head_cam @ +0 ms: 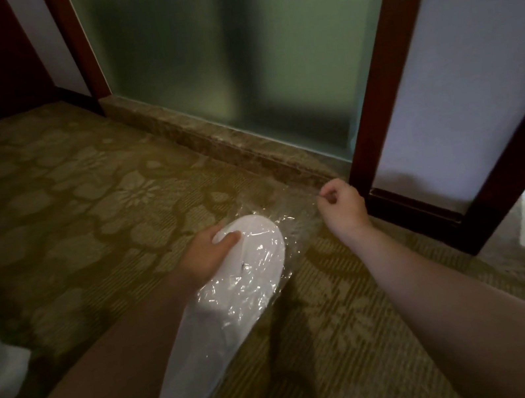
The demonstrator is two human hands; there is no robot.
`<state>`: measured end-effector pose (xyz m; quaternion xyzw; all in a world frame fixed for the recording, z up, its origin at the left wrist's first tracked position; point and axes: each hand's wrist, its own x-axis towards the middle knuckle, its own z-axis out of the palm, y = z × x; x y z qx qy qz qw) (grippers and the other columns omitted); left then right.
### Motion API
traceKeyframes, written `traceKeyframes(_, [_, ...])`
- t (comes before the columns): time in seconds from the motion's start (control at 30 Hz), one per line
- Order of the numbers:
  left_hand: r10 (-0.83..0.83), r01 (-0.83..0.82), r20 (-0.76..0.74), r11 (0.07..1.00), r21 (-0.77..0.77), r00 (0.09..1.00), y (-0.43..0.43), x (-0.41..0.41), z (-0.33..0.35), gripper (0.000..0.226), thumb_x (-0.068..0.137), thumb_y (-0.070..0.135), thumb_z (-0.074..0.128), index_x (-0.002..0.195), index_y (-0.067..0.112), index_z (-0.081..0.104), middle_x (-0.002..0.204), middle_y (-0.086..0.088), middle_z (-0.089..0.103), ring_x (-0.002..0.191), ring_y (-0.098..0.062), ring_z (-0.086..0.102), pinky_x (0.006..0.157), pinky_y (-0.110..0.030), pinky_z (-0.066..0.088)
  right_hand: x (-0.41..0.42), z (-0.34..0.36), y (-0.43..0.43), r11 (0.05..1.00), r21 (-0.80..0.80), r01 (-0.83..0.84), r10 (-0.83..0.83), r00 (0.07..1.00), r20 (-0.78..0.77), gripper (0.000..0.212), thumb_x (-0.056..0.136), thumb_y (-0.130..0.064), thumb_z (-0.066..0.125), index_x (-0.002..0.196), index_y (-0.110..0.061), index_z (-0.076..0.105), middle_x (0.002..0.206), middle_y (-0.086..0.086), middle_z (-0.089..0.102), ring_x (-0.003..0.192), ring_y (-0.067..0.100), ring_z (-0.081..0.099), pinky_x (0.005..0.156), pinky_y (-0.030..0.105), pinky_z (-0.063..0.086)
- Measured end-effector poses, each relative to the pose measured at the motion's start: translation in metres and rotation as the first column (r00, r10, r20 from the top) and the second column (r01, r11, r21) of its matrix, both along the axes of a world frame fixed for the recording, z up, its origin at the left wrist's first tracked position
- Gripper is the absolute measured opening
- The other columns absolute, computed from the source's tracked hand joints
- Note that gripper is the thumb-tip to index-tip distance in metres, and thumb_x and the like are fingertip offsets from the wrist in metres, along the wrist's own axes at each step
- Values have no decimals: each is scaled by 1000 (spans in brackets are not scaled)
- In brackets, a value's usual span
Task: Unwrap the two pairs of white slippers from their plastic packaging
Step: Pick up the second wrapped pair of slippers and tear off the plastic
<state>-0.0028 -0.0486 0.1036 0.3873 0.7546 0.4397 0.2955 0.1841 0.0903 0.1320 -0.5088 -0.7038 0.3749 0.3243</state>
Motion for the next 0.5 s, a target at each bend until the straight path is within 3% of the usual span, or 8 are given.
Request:
traceKeyframes(0.1, [-30, 28, -52, 999, -31, 998, 1, 0, 0, 39, 88, 39, 56, 122, 20, 60, 104, -2, 65, 95, -20, 63, 75, -25, 45, -8, 0, -6, 970, -18, -242, 242, 970, 36, 10, 90, -14, 56, 88, -21, 62, 73, -9, 57, 67, 7, 54, 56, 19, 38])
traceKeyframes(0.2, [-41, 36, -148, 999, -37, 988, 2, 5, 1, 37, 88, 40, 56, 120, 23, 61, 87, 15, 60, 77, 1, 56, 61, -13, 37, -17, -10, -11, 924, -105, -367, 377, 921, 97, 17, 92, -23, 55, 106, -21, 65, 90, -9, 61, 82, 9, 59, 55, 12, 38])
traceKeyframes(0.27, [-62, 57, -193, 998, -33, 979, 4, 8, 2, 35, 88, 39, 57, 118, 22, 62, 85, 15, 58, 74, 7, 50, 60, -12, 34, -22, -13, -11, 922, -174, -347, 364, 928, 77, 22, 91, -29, 55, 107, -20, 66, 95, -7, 62, 88, 14, 60, 50, 11, 40])
traceKeyframes(0.33, [-100, 94, -201, 995, -39, 975, 4, 10, 3, 33, 87, 38, 58, 116, 22, 63, 91, 9, 62, 79, -2, 58, 63, -16, 39, -23, -14, -10, 923, -236, -303, 322, 946, 47, 15, 89, -32, 58, 81, -23, 67, 80, -4, 64, 73, 15, 61, 49, 19, 42])
traceKeyframes(0.4, [-120, 113, -193, 992, -46, 974, 4, 11, 3, 33, 87, 38, 58, 115, 22, 63, 96, 7, 64, 87, -12, 61, 71, -23, 43, -22, -13, -8, 923, -281, -261, 280, 959, 30, 26, 88, -25, 60, 63, -21, 60, 63, -2, 60, 54, 12, 56, 44, 18, 41])
traceKeyframes(0.5, [-145, 133, -207, 989, -69, 968, 5, 9, 2, 35, 86, 40, 58, 116, 21, 62, 100, 2, 67, 90, -17, 63, 82, -32, 49, -16, -10, -5, 922, -303, -239, 260, 965, 30, 30, 91, -13, 55, 62, -21, 56, 64, 0, 60, 56, 11, 56, 47, 21, 42])
